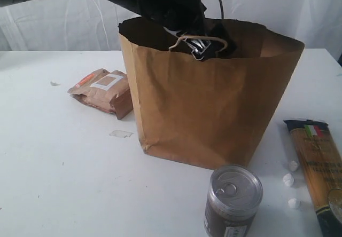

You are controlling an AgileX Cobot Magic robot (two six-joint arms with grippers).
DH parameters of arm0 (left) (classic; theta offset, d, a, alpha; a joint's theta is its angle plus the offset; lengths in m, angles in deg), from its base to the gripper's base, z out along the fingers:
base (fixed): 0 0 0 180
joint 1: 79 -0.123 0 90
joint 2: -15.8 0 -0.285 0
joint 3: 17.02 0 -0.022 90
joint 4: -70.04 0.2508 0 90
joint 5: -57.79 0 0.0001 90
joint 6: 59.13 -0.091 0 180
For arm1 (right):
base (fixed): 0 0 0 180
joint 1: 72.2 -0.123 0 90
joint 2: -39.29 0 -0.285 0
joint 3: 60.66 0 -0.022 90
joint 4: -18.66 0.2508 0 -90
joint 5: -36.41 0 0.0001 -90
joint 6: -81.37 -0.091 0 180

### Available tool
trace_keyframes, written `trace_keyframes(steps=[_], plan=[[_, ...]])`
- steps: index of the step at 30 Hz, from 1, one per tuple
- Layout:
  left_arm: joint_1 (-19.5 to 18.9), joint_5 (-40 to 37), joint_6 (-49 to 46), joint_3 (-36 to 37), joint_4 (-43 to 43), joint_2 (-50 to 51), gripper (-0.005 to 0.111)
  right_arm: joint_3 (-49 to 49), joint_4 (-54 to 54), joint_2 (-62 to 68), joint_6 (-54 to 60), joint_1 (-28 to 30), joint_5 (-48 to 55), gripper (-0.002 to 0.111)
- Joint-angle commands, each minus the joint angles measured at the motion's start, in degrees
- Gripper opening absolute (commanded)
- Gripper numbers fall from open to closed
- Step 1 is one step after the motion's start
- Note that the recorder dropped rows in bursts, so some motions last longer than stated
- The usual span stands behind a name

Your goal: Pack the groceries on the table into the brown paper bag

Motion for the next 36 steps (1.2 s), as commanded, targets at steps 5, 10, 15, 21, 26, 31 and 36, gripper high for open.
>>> trace_keyframes(steps=[5, 10, 15, 21, 26, 31, 36], plan=[[0.05, 0.15, 7.59, -0.32, -0.57, -1.38, 0.101, -0.13, 0.08, -0.13, -0.24, -0.16, -0.02, 0.000], [0.05, 3.25, 11.44, -0.32, -0.43, -2.18, 0.098, -0.13, 0.08, -0.13, -0.24, -0.16, -0.02, 0.000], [0.05, 3.37, 12.60, -0.32, 1.02, -2.79, 0.071, -0.13, 0.08, -0.13, -0.24, -0.16, -0.02, 0.000], [0.05, 4.02, 12.60, -0.32, 3.57, -3.82, 0.026, -0.13, 0.08, -0.13, -0.24, -0.16, -0.02, 0.000], [0.05, 4.51, 12.60, -0.32, 8.21, -3.82, 0.000, -0.13, 0.08, -0.13, -0.24, -0.16, -0.02, 0.000], [0.05, 7.42, 12.71, -0.32, 9.97, -3.82, 0.000, -0.13, 0.08, -0.13, -0.24, -0.16, -0.02, 0.000], [0.05, 10.73, 12.74, -0.32, 10.12, -3.82, 0.000, -0.13, 0.08, -0.13, -0.24, -0.16, -0.02, 0.000]])
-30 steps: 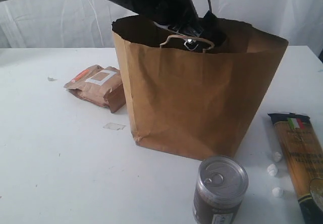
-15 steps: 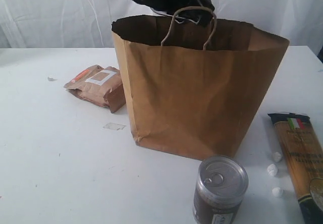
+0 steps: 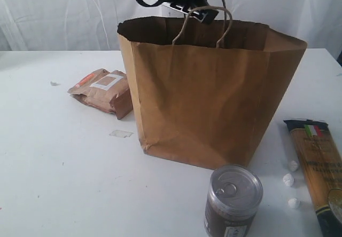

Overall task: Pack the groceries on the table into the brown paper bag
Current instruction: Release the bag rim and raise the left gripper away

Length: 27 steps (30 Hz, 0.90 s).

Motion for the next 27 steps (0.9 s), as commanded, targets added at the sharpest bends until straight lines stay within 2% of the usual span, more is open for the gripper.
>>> trace_keyframes(steps=[1, 13, 23, 27], plan=[[0.05, 2.54, 0.50, -0.32, 0.14, -0.88, 0.000, -0.13, 0.08, -0.13, -0.24, -0.16, -0.02, 0.000], [0.05, 0.91, 3.89, -0.32, 2.39, -2.18, 0.000, -0.13, 0.08, -0.13, -0.24, -0.16, -0.02, 0.000], [0.05, -9.94, 4.33, -0.32, 6.11, -3.15, 0.000, -0.13, 0.08, -0.13, -0.24, -0.16, -0.02, 0.000], [0.05, -11.14, 4.33, -0.32, 6.51, -3.15, 0.000, -0.13, 0.08, -0.13, -0.24, -0.16, -0.02, 0.000]])
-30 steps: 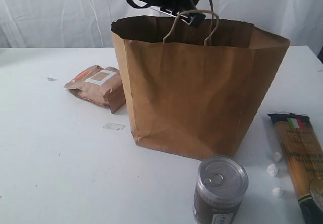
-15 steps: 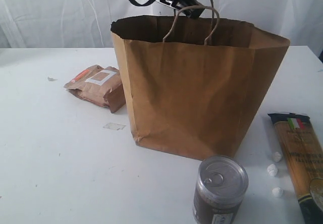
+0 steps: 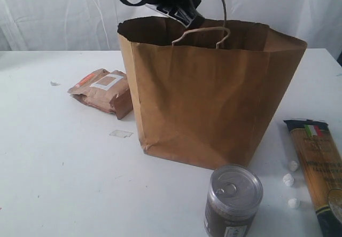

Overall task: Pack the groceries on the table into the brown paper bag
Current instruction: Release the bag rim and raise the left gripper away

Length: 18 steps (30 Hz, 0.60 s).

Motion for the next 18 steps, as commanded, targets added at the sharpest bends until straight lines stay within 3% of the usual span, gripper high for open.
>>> trace_keyframes(steps=[1, 11, 18], plan=[[0.05, -1.99, 0.60, -0.32, 0.48, -0.63, 0.000, -0.13, 0.08, -0.13, -0.24, -0.16, -0.02, 0.000], [0.05, -3.67, 0.49, -0.32, 0.82, -3.89, 0.000, -0.13, 0.08, -0.13, -0.24, -0.16, -0.02, 0.000], [0.05, -10.79, 0.49, -0.32, 1.76, -7.41, 0.000, -0.13, 0.08, -0.13, -0.24, -0.16, -0.02, 0.000]])
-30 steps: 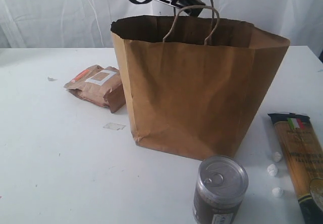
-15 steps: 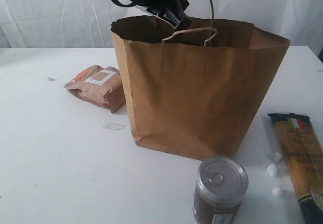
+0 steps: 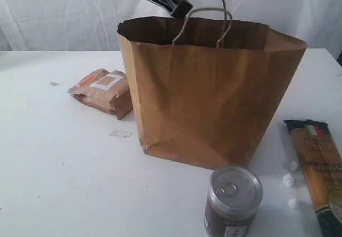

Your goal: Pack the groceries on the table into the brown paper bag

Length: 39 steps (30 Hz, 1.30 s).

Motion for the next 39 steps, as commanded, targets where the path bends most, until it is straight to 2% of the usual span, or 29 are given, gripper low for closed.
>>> trace_keyframes(steps=[1, 11, 15, 19, 24, 28, 30, 33, 36, 39], plan=[[0.05, -6.12, 0.38, -0.32, 0.72, -2.76, 0.000, -0.13, 0.08, -0.13, -0.24, -0.16, -0.02, 0.000], [0.05, -19.39, 0.38, -0.32, 6.12, -9.30, 0.000, -0.13, 0.08, -0.13, -0.24, -0.16, -0.02, 0.000], [0.05, -19.84, 3.67, 0.23, 10.30, -13.75, 0.000, -0.13, 0.08, -0.13, -0.24, -0.16, -0.02, 0.000], [0.05, -16.95, 12.65, 6.67, 22.85, -20.11, 0.000, -0.13, 0.08, -0.13, -0.24, -0.16, -0.02, 0.000], [-1.18, -15.85, 28.74, 22.61, 44.02, -30.11, 0.000, -0.13, 0.08, -0.13, -0.24, -0.16, -0.02, 0.000], [-7.71, -11.88, 37.72, 38.59, 56.02, -35.86, 0.000, -0.13, 0.08, -0.13, -0.24, -0.16, -0.02, 0.000], [-13.45, -9.37, 44.18, 47.05, 61.28, -37.04, 0.000, -0.13, 0.08, -0.13, -0.24, -0.16, -0.02, 0.000], [-22.39, -2.75, 51.33, 57.53, 62.52, -37.40, 0.000, -0.13, 0.08, -0.13, -0.24, -0.16, -0.02, 0.000], [-31.62, 6.16, 67.47, 64.76, 62.35, -37.42, 0.000, -0.13, 0.08, -0.13, -0.24, -0.16, -0.02, 0.000], [-38.98, 8.96, 80.08, 69.64, 62.35, -37.67, 0.000, -0.13, 0.08, -0.13, -0.24, -0.16, -0.02, 0.000]])
